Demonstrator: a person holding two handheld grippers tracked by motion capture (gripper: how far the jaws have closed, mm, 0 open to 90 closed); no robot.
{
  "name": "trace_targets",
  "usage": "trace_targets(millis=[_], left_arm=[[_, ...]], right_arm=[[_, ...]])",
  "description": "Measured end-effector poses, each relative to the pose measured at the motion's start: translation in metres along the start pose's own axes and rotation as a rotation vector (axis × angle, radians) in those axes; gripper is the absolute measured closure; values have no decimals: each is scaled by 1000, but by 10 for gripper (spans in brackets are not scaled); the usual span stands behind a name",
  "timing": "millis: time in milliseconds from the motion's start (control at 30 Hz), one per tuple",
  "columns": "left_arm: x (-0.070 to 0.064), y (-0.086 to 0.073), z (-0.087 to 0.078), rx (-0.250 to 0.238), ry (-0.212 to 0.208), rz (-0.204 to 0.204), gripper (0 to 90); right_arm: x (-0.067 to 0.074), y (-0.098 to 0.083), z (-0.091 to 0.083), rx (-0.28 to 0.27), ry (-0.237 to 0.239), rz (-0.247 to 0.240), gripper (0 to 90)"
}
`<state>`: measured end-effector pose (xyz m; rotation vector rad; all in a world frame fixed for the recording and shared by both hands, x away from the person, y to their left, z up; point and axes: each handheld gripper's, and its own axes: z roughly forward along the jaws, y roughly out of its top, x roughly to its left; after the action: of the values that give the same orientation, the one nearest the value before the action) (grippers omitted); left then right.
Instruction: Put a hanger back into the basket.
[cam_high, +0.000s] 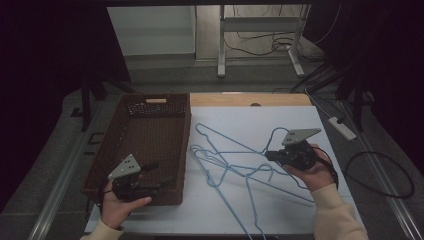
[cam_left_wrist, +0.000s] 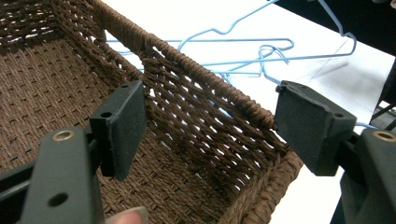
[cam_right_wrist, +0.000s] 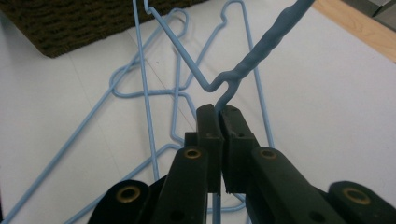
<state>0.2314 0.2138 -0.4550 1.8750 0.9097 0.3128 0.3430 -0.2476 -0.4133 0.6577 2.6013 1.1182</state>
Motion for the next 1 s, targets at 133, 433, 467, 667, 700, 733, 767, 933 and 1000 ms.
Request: trace_targets(millis=[133, 433, 467, 667, 700, 733, 767, 933, 1000], left_arm=[[-2, 3, 0, -4, -1, 7, 267], [-10, 21, 2, -36, -24, 8, 270], [-13, 29, 5, -31, -19, 6, 271], [-24, 54, 21, -12, -53, 50, 277], [-26, 59, 27, -4, -61, 64, 280], [-26, 63, 30, 0, -64, 71, 281], [-27, 68, 36, 8, -73, 80, 282], [-30, 84, 54, 45, -102, 107, 283], [-29, 93, 66, 68, -117, 119, 284]], right_arm=[[1, 3, -9, -19, 6, -6, 880], [4, 13, -25, -35, 30, -16, 880], [4, 14, -26, -33, 38, -15, 880], [5, 19, -32, -28, 48, -21, 879], [5, 19, -33, -30, 50, -25, 880], [5, 20, -34, -31, 55, -26, 880], [5, 21, -35, -30, 58, -27, 880], [4, 21, -36, -14, 65, -32, 880], [4, 20, -37, -17, 69, -27, 880]])
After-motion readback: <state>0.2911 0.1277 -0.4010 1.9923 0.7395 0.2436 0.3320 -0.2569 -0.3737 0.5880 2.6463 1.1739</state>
